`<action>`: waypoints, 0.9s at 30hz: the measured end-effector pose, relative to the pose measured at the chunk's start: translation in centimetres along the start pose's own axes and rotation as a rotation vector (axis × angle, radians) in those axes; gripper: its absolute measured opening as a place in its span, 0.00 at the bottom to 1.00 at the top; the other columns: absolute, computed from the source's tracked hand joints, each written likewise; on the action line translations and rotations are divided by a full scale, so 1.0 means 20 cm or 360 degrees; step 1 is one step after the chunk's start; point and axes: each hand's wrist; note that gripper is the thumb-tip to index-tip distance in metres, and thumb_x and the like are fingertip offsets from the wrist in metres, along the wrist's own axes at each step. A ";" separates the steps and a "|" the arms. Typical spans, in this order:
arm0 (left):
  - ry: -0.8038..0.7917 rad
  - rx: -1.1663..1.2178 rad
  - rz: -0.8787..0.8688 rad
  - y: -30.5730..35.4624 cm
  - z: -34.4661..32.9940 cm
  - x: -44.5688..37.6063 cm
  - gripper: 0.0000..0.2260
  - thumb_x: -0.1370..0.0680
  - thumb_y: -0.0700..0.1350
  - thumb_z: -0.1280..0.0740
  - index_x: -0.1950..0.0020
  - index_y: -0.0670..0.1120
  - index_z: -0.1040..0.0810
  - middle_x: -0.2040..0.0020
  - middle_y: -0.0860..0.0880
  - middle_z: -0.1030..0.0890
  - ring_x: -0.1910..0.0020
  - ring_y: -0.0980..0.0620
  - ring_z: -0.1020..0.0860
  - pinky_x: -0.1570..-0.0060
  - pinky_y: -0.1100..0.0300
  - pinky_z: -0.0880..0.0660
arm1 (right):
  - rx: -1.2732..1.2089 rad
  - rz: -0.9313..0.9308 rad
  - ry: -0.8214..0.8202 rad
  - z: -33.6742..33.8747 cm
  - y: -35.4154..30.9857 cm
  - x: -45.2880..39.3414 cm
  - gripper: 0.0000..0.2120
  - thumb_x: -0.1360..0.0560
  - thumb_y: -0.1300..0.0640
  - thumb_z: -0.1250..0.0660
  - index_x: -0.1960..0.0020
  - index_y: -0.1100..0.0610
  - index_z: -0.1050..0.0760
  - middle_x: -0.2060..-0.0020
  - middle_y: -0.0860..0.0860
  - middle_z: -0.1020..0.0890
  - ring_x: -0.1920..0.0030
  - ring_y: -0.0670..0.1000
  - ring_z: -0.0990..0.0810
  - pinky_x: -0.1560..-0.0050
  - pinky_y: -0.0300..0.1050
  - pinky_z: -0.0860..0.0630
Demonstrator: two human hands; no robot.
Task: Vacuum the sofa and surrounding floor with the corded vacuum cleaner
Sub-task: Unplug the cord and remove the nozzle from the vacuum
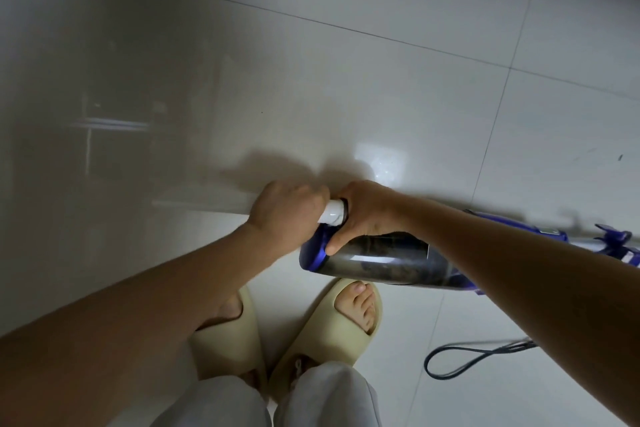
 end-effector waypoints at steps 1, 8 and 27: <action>-0.0184 0.0127 0.0091 -0.01 0.01 -0.02 0.08 0.31 0.45 0.26 0.57 0.46 0.22 0.65 0.49 0.20 0.67 0.46 0.20 0.69 0.60 0.31 | 0.0004 -0.0005 0.0021 0.00 0.00 0.00 0.21 0.43 0.44 0.19 0.54 0.49 0.19 0.62 0.45 0.17 0.59 0.46 0.19 0.55 0.43 0.23; -0.1951 0.0857 0.0255 -0.13 0.06 -0.24 0.15 0.27 0.46 0.33 0.71 0.46 0.33 0.74 0.49 0.33 0.75 0.50 0.36 0.72 0.63 0.35 | 0.0097 0.0001 0.0199 -0.08 0.01 0.02 0.22 0.44 0.38 0.21 0.57 0.47 0.24 0.64 0.43 0.20 0.60 0.45 0.22 0.58 0.42 0.29; -0.1580 0.0755 0.0350 -0.20 0.06 -0.17 0.07 0.30 0.43 0.33 0.58 0.39 0.22 0.70 0.46 0.24 0.73 0.49 0.28 0.70 0.63 0.32 | -0.0058 -0.0038 -0.0058 0.00 0.02 -0.04 0.21 0.44 0.44 0.19 0.56 0.49 0.21 0.63 0.45 0.17 0.60 0.47 0.18 0.56 0.43 0.22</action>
Point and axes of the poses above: each hand's wrist, its own x-axis away from the middle knuckle, its own z-axis out of the back of the hand, y = z × x
